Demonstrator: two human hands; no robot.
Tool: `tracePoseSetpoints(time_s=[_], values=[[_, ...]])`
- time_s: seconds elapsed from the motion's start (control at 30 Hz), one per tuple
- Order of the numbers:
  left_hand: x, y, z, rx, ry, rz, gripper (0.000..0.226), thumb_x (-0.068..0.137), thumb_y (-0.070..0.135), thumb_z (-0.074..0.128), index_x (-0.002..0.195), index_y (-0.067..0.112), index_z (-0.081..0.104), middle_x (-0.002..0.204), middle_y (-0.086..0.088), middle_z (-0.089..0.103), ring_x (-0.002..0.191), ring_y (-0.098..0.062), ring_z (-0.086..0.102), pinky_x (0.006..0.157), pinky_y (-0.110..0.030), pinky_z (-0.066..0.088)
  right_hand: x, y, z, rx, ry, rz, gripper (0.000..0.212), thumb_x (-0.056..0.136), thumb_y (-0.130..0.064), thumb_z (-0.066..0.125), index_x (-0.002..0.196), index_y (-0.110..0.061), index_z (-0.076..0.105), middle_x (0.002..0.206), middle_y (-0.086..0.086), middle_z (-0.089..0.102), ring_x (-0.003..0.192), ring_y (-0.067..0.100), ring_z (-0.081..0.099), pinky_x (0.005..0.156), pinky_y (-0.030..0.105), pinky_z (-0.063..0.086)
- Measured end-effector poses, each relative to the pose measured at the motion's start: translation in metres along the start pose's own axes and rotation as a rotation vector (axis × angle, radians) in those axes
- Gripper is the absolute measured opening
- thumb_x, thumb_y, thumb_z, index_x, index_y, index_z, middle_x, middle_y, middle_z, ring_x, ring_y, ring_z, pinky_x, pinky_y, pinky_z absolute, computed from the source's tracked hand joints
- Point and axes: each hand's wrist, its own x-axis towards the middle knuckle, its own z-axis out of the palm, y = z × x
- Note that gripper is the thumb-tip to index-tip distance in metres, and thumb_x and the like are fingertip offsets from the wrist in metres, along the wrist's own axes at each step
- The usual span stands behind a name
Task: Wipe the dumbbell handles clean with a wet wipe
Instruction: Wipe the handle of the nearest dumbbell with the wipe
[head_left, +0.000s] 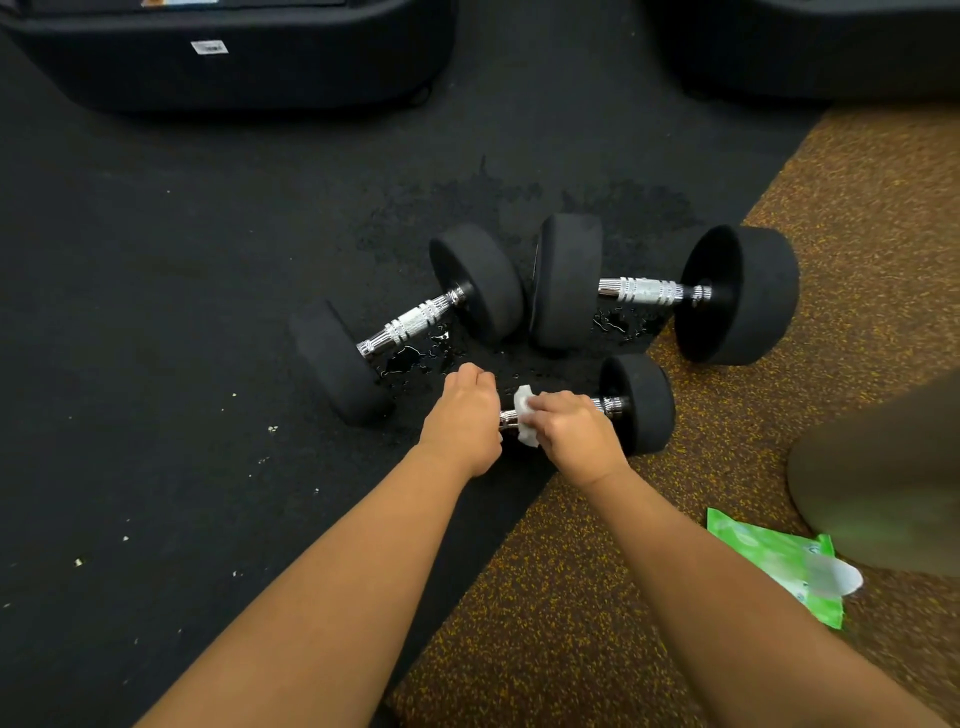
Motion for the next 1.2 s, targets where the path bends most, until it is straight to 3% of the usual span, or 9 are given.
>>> tracePoseSetpoints(time_s=[0.13, 0.37, 0.5, 0.63, 0.83, 1.0, 1.13, 1.2], values=[[0.001, 0.003, 0.000, 0.018, -0.001, -0.019, 0.063, 0.084, 0.013, 0.068, 0.137, 0.008, 0.035, 0.137, -0.004, 0.030, 0.128, -0.021, 0.032, 0.095, -0.033, 0.044, -0.003, -0.008, -0.002, -0.055, 0.030, 0.063, 0.019, 0.055, -0.006, 0.081, 0.067, -0.008, 0.067, 0.069, 0.006, 0.061, 0.065, 0.026, 0.059, 0.056, 0.034, 0.049], [0.001, 0.005, -0.003, 0.011, -0.020, -0.036, 0.066, 0.083, 0.015, 0.069, 0.138, 0.008, 0.034, 0.138, -0.005, 0.029, 0.130, -0.022, 0.031, 0.098, -0.035, 0.045, 0.008, -0.031, 0.002, -0.021, -0.020, -0.026, 0.017, 0.052, -0.009, 0.084, 0.062, -0.009, 0.069, 0.067, 0.005, 0.062, 0.064, 0.026, 0.057, 0.050, 0.030, 0.049], [0.001, 0.004, -0.001, 0.027, -0.012, -0.031, 0.066, 0.083, 0.014, 0.069, 0.138, 0.008, 0.034, 0.137, -0.005, 0.030, 0.129, -0.021, 0.032, 0.097, -0.034, 0.044, -0.006, -0.012, -0.005, -0.067, -0.010, 0.016, 0.021, 0.057, -0.002, 0.079, 0.075, -0.004, 0.069, 0.077, 0.010, 0.063, 0.072, 0.028, 0.059, 0.054, 0.034, 0.050], [0.002, 0.007, -0.001, 0.043, -0.017, -0.050, 0.064, 0.082, 0.014, 0.070, 0.136, 0.009, 0.035, 0.136, -0.004, 0.030, 0.128, -0.021, 0.032, 0.094, -0.034, 0.044, -0.014, -0.006, -0.004, -0.060, 0.043, 0.119, 0.032, 0.048, 0.004, 0.081, 0.076, -0.002, 0.068, 0.074, 0.010, 0.063, 0.067, 0.027, 0.060, 0.051, 0.031, 0.051], [0.002, 0.010, -0.003, 0.062, -0.026, -0.070, 0.053, 0.082, 0.010, 0.067, 0.128, 0.008, 0.040, 0.131, -0.006, 0.032, 0.125, -0.023, 0.034, 0.089, -0.036, 0.047, 0.000, -0.022, -0.002, -0.066, -0.004, -0.002, 0.021, 0.055, -0.003, 0.079, 0.073, -0.007, 0.069, 0.068, 0.008, 0.062, 0.061, 0.028, 0.058, 0.053, 0.034, 0.048], [0.003, 0.013, -0.003, 0.089, -0.023, -0.083, 0.054, 0.078, 0.010, 0.071, 0.124, 0.008, 0.042, 0.128, -0.006, 0.034, 0.123, -0.023, 0.036, 0.086, -0.037, 0.047, -0.010, -0.008, -0.015, -0.091, -0.063, 0.113, 0.023, 0.074, 0.002, 0.063, 0.096, 0.002, 0.065, 0.095, 0.017, 0.064, 0.087, 0.035, 0.058, 0.073, 0.044, 0.050], [0.004, 0.013, -0.003, 0.089, -0.031, -0.082, 0.055, 0.078, 0.009, 0.071, 0.125, 0.007, 0.042, 0.128, -0.007, 0.034, 0.123, -0.023, 0.036, 0.089, -0.038, 0.049, -0.017, 0.002, -0.020, -0.170, -0.110, 0.270, 0.017, 0.065, 0.007, 0.069, 0.081, 0.003, 0.065, 0.080, 0.017, 0.064, 0.075, 0.034, 0.057, 0.062, 0.040, 0.050], [0.004, 0.014, -0.003, 0.090, -0.030, -0.080, 0.055, 0.079, 0.008, 0.070, 0.126, 0.007, 0.042, 0.128, -0.007, 0.034, 0.123, -0.023, 0.036, 0.090, -0.037, 0.049, -0.014, 0.002, -0.025, -0.195, -0.129, 0.312, 0.017, 0.068, 0.007, 0.069, 0.084, 0.003, 0.064, 0.083, 0.016, 0.062, 0.079, 0.032, 0.056, 0.063, 0.039, 0.050]])
